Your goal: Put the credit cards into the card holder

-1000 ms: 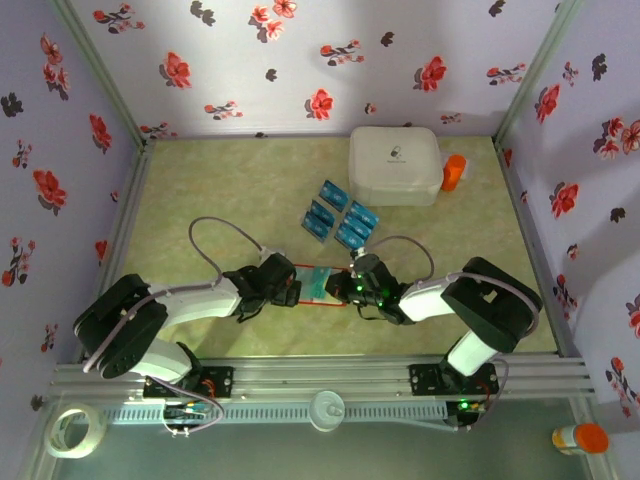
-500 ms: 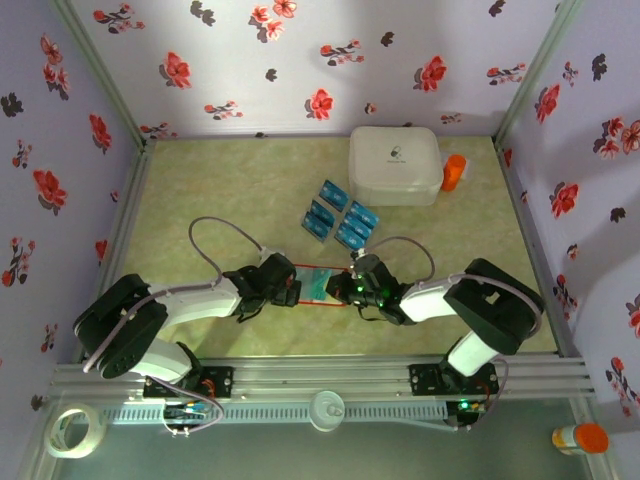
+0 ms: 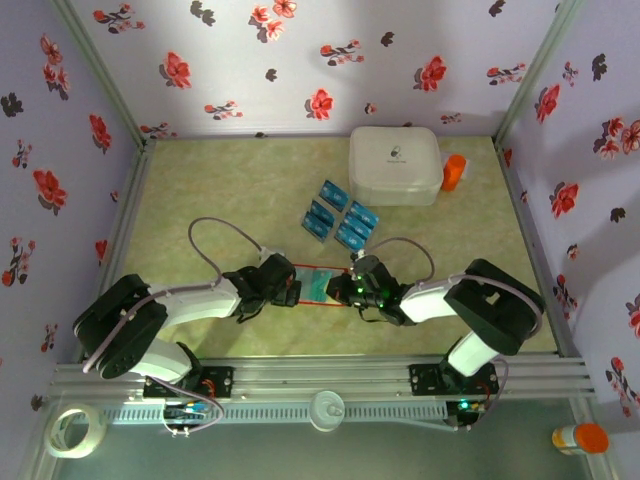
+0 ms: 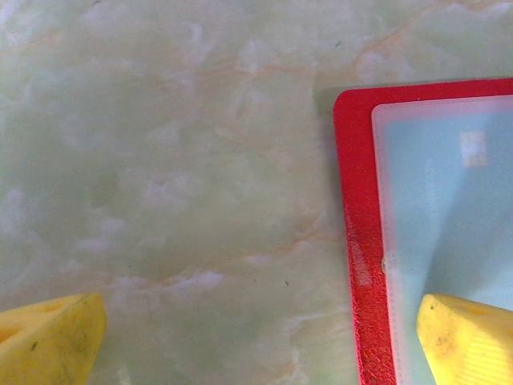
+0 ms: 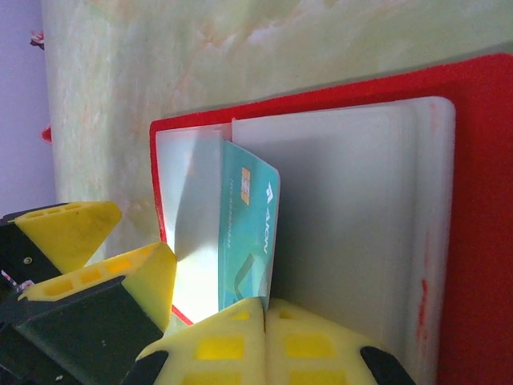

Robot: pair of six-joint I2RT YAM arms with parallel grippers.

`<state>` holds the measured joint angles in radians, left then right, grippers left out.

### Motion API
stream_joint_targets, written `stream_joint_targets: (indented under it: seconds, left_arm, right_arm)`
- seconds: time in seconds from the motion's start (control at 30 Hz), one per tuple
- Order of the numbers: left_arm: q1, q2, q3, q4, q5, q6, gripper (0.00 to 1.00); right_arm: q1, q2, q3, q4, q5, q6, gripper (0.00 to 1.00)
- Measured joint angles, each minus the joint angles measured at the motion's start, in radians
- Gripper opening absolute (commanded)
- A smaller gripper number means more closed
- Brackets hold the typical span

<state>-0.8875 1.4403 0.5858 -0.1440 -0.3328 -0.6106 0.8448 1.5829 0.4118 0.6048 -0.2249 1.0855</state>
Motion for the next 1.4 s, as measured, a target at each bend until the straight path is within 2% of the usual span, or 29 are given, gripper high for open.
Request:
stream_joint_targets:
  seconds: [0.43,0.6,0.7,0.77,0.83,1.0,1.1,1.4]
  left_arm:
    - [0.000,-0.007,-0.006,0.001,-0.001,-0.005,1.00]
    - [0.000,-0.008,-0.008,0.002,-0.004,-0.005,1.00]
    - [0.000,-0.010,-0.010,0.002,-0.005,-0.005,1.00]
    - [0.000,-0.011,-0.011,0.002,-0.005,-0.008,1.00]
    - [0.000,-0.011,-0.012,0.004,-0.005,-0.008,1.00]
    - [0.000,-0.015,-0.016,0.006,-0.005,-0.008,1.00]
    - [0.000,-0.021,-0.023,0.008,-0.007,-0.010,1.00]
    - [0.000,-0.024,-0.026,0.009,-0.008,-0.011,1.00]
  right_arm:
    - [0.000,0.057,0.060,-0.006,-0.040,-0.001,0.01]
    - [0.000,0.056,0.093,-0.055,-0.061,-0.017,0.24]
    - [0.001,-0.005,0.107,-0.174,-0.056,-0.059,0.30]
    - [0.001,-0.060,0.113,-0.275,-0.041,-0.091,0.30]
    - [0.000,-0.108,0.131,-0.367,-0.025,-0.125,0.25]
    - [0.000,-0.140,0.214,-0.517,0.004,-0.201,0.10]
    - [0.000,-0.113,0.264,-0.549,0.008,-0.231,0.05]
    - [0.000,0.017,0.326,-0.559,0.008,-0.257,0.02]
